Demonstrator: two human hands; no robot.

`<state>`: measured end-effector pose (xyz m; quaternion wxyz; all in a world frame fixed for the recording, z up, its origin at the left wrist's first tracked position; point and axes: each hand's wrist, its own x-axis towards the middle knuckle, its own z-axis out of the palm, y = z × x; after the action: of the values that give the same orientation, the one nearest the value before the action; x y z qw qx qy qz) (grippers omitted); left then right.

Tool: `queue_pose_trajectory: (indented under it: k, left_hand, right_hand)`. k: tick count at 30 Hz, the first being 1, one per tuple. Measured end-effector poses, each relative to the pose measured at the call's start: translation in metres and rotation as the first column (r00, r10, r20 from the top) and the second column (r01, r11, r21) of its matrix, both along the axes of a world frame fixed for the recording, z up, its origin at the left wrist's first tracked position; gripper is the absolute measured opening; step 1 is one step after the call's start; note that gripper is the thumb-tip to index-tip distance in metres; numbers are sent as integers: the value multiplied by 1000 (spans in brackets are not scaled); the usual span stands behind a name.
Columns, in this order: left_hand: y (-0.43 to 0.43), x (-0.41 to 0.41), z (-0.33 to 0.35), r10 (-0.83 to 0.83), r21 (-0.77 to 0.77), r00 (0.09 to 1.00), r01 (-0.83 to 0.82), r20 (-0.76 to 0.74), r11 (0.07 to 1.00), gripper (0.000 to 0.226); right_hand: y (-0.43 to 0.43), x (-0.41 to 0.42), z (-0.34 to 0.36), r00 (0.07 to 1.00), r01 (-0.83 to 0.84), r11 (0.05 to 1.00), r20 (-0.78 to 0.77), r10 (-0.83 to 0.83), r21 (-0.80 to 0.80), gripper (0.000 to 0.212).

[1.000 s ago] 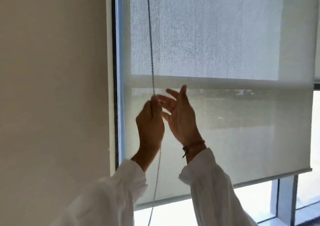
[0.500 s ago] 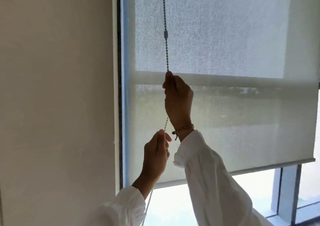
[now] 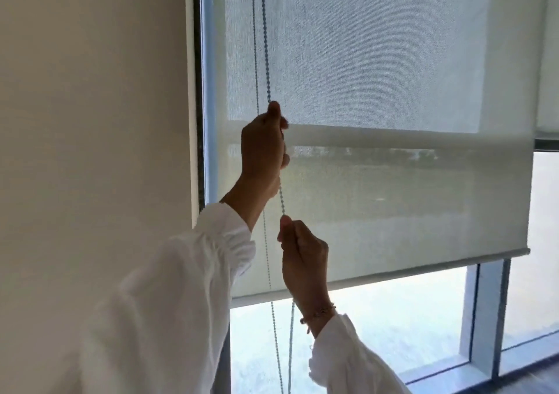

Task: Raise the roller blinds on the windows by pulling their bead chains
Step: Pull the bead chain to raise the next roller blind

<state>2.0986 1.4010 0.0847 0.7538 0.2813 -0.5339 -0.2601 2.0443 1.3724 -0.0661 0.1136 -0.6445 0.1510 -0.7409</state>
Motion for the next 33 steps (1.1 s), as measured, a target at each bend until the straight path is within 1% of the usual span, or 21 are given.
queue_pose_trajectory:
  k: [2,4,6,7,8,9,11,14,16,18,19,20,21,22,23,24,25,27,30,32,33]
  left_hand:
    - [-5,-1,-3,7,-57,998,-10,-63,998,40]
    - [-5,1,-5,-37,-105,994,26,-101,994,42]
    - [-3,2,-11,-67,-127,991,53,-112,990,42]
    - [-3,2,-17,-73,-123,991,59,-110,991,42]
    - [-5,2,-26,-77,-112,991,64,-108,992,42]
    - [-7,1,-37,-79,-99,991,68,-108,993,42]
    - [-12,0,-64,-80,-52,991,75,-108,996,41]
    - [-21,-1,-108,-70,63,990,78,-123,995,40]
    - [-25,0,-135,-77,126,989,93,-128,988,42]
    - [-26,1,-158,-74,151,993,88,-95,985,43]
    - [-26,3,-166,-54,156,996,64,-66,986,41]
    - [-26,4,-172,-21,156,999,25,-25,987,40]
    - [-26,5,-177,17,151,1000,-19,17,988,40]
    - [-27,6,-179,47,135,997,-54,54,989,41]
    - [-26,6,-179,51,122,996,-60,71,991,42]
    - [-26,6,-177,27,116,997,-35,67,993,41]
    - [-25,7,-174,-6,119,998,-1,57,993,42]
    - [-23,11,-166,-56,173,997,45,60,984,45]
    - [-21,21,-153,-144,264,989,133,26,955,45]
    - [-23,29,-142,-125,286,992,116,16,951,47]
    - [-22,32,-132,-126,273,992,117,15,955,47]
  right_hand:
    - [-5,-1,1,986,-167,970,20,166,176,39]
    - [-13,-6,5,940,-341,888,126,317,308,38]
    - [-21,-15,15,874,-477,796,298,384,373,44]
    - [-24,-19,23,830,-542,750,381,407,380,48]
    - [-27,-23,30,800,-579,724,432,416,375,48]
    - [-28,-25,38,798,-581,725,435,417,370,47]
    - [-28,-25,52,818,-560,749,384,429,354,44]
    - [-25,-13,67,828,-555,756,315,464,347,36]
    - [-22,-6,81,818,-575,738,271,508,352,29]
    - [-15,-2,100,786,-616,695,237,571,370,23]
    - [-13,1,109,783,-618,690,219,582,376,21]
    - [-12,4,118,828,-556,741,175,532,376,22]
    - [-12,9,123,911,-407,839,98,400,361,25]
    - [-13,15,126,977,-211,928,27,213,308,30]
    - [-14,22,125,999,-31,975,-1,32,219,33]
    - [-14,28,122,996,80,989,16,-83,128,35]
    - [-13,31,118,989,136,989,49,-138,51,35]
    - [-13,31,114,977,186,981,112,-179,-57,35]
    - [-16,24,113,969,211,972,152,-194,-103,38]
    - [-13,22,109,967,216,968,166,-193,-132,41]
    - [-10,22,105,964,227,963,173,-201,-146,40]
